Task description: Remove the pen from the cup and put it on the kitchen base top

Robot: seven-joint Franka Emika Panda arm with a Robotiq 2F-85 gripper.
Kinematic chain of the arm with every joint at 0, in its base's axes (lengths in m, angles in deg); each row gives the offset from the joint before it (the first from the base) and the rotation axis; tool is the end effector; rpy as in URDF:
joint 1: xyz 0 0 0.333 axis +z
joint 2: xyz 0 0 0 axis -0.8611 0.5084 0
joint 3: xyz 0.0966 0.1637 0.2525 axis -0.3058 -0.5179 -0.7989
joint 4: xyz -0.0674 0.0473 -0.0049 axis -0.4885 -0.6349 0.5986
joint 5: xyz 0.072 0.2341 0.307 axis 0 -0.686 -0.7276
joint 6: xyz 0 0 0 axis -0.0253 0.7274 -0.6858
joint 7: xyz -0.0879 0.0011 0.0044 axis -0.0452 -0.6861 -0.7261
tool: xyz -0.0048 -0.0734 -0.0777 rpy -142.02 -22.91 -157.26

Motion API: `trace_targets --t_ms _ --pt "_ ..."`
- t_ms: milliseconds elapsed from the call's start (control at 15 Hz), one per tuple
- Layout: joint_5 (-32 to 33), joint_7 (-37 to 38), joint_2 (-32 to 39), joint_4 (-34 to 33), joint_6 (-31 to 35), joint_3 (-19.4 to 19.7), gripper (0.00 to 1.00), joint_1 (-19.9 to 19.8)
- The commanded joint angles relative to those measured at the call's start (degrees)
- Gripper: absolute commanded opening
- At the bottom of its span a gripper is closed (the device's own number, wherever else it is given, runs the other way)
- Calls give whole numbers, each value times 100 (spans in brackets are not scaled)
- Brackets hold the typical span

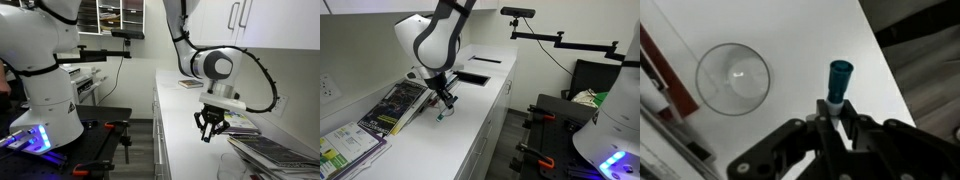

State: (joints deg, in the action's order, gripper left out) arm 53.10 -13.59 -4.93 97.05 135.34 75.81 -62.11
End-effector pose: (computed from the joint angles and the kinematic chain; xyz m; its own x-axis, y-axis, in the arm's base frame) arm 0.5660 0.0579 0.1485 0.3734 0.8987 -0.2300 0.9172 -0.3949 -0.0538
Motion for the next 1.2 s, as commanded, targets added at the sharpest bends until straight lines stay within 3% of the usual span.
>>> trace_targets --t_ms 0,333,600,667,733,867,1133 --pt "-121 -67 43 339 560 -56 5 -46" --pt "-332 -165 393 636 1581 -239 5 -280" --pt "-495 -470 744 681 2197 -563 5 -719" --pt "-512 -535 780 684 2178 -603 16 -789" --pt "-488 -603 782 692 2098 -611 44 -843" --pt "-463 -674 700 752 2024 -607 51 -905" --pt "-465 -669 295 946 1919 -610 81 -901"
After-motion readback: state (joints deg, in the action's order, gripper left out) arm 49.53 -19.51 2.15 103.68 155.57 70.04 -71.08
